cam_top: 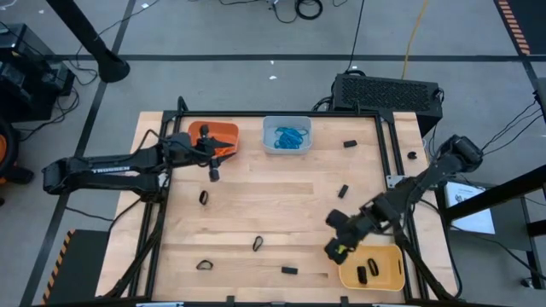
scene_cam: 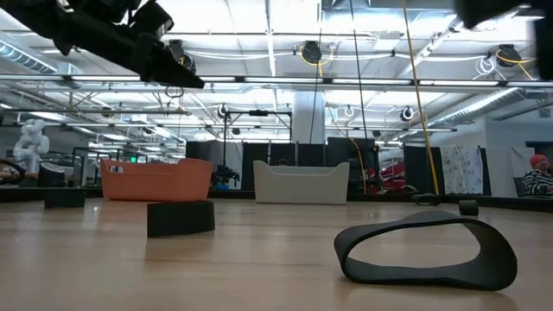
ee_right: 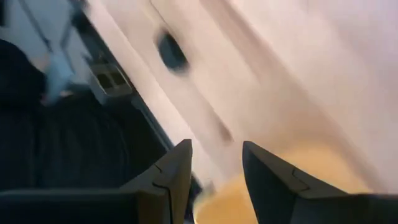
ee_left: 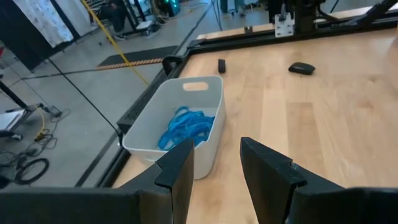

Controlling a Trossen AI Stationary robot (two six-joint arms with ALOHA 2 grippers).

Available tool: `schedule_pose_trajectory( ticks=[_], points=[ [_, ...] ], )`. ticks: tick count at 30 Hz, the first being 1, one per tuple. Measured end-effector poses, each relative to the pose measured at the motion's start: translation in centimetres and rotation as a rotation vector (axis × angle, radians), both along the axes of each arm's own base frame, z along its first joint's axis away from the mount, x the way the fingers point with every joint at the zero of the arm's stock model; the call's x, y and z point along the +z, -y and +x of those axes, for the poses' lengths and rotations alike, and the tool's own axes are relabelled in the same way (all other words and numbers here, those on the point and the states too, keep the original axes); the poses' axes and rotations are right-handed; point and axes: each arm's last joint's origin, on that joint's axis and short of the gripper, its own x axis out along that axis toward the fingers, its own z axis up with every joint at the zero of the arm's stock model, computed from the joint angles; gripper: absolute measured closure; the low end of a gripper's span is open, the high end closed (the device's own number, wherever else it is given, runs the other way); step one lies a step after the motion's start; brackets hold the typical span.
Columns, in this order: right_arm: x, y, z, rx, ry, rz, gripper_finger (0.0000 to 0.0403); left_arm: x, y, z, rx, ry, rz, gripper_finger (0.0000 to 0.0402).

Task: Sort rubber bands into baskets
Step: Put the black rubberband into the yellow bin

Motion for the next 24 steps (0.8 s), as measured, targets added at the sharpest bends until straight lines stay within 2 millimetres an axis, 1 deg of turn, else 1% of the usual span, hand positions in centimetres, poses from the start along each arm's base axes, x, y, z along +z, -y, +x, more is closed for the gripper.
schedule_pose_trajectory(
  ticks=[3,6,10,13,20,24],
  points=[
    [0.0,0.8,1.8,0.042,0.156,-0.075,0.0268,-0.1,0.0,-0.1,0.000,-0.014,-0.004,0.0263],
    [-0.4,1.2,4.1,0.125,0.322,-0.163,0.0268,-0.2,0.0,0.0,0.002,-0.021,-0.006,0.0263],
    [-1.8,1.3,6.9,0.264,0.502,-0.287,0.0268,-0.4,0.0,0.1,0.002,-0.028,-0.007,0.0263],
    [-3.0,1.5,8.5,0.346,0.591,-0.376,0.0268,-0.4,0.0,0.1,0.002,-0.028,-0.006,0.0263],
    [-5.5,2.0,11.1,0.441,0.724,-0.511,0.0268,-0.3,0.0,0.1,0.001,-0.028,-0.004,0.0263],
    [-6.5,2.0,12.0,0.504,0.805,-0.587,0.0268,-0.3,0.0,0.1,0.002,-0.026,-0.008,0.0263]
  ],
)
